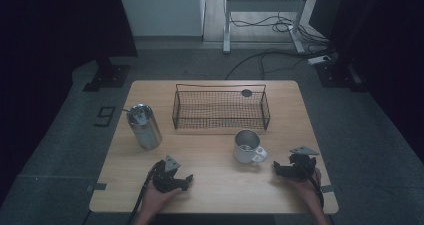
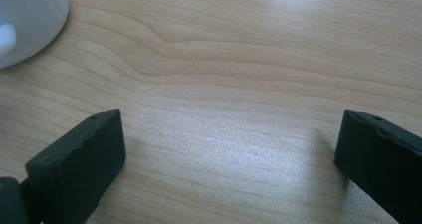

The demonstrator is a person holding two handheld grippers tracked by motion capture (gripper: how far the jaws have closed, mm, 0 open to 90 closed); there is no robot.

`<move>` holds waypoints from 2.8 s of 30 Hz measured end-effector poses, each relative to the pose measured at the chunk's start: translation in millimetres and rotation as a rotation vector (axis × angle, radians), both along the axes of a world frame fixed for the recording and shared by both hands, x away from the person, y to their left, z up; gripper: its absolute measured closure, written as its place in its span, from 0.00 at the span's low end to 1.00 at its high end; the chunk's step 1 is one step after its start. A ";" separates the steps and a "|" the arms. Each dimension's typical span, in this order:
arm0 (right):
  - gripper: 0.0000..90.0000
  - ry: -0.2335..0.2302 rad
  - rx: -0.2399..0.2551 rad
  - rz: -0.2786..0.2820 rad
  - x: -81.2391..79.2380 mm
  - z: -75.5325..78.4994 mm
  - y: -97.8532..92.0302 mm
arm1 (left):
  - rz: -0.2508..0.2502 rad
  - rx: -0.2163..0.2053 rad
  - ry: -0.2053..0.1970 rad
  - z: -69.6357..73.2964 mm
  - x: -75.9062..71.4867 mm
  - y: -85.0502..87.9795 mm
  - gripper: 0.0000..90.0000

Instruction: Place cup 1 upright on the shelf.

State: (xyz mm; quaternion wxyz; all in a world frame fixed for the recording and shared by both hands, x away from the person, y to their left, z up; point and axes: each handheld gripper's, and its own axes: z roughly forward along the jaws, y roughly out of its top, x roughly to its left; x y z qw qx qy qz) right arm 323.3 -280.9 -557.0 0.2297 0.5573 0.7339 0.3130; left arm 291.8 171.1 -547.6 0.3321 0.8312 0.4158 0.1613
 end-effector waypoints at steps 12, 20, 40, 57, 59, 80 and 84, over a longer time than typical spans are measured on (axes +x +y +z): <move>0.00 0.001 -0.001 -0.017 -0.4 0.1 -0.1 | 0.000 0.003 0.001 0.0 1.0 -0.4 0.15; 0.02 -0.004 0.003 -0.031 -2.2 0.3 0.0 | 0.010 0.004 0.004 -0.1 2.2 -2.4 0.14; 0.09 -0.020 0.009 -0.056 -9.7 1.1 -4.5 | 0.015 0.005 0.006 -0.3 6.6 -7.2 0.12; 0.13 -0.027 0.013 -0.071 -14.2 1.3 -7.4 | 0.012 -0.027 -0.062 14.3 4.4 -4.5 0.16; 0.14 -0.029 0.013 -0.075 -14.6 1.4 -7.7 | 0.025 -0.060 -0.077 25.5 7.8 -0.4 0.16; 0.14 -0.030 0.013 -0.067 -16.3 1.5 -8.6 | 0.061 -0.125 -0.143 74.9 16.0 17.6 0.15; 0.14 -0.030 0.013 -0.067 -16.3 1.5 -8.5 | 0.095 -0.131 -0.151 79.5 17.8 21.4 0.15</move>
